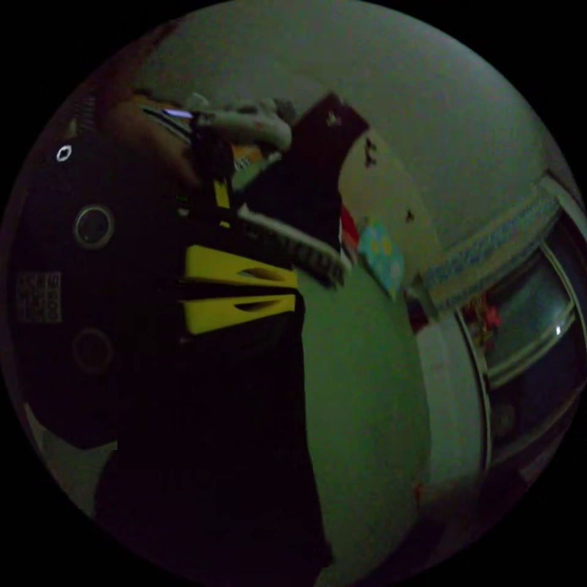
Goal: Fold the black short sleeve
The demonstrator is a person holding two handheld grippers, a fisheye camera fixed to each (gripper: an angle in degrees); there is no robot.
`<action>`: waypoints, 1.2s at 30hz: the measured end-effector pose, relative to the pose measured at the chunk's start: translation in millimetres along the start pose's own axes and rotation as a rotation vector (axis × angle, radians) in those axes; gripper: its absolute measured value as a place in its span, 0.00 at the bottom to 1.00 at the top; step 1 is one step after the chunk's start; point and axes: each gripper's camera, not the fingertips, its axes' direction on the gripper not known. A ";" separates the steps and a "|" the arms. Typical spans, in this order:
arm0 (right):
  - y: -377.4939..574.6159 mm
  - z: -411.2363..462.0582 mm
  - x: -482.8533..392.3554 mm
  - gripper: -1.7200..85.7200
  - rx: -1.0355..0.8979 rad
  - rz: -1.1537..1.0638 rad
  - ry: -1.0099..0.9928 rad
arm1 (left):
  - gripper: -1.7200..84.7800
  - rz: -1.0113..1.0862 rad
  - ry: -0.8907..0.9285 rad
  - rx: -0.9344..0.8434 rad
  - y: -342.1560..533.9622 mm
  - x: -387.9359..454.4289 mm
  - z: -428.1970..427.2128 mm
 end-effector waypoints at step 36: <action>-43.3 116.3 -74.0 0.15 -0.123 -0.076 0.296 | 0.10 0.231 0.229 -0.163 35.4 8.9 -10.1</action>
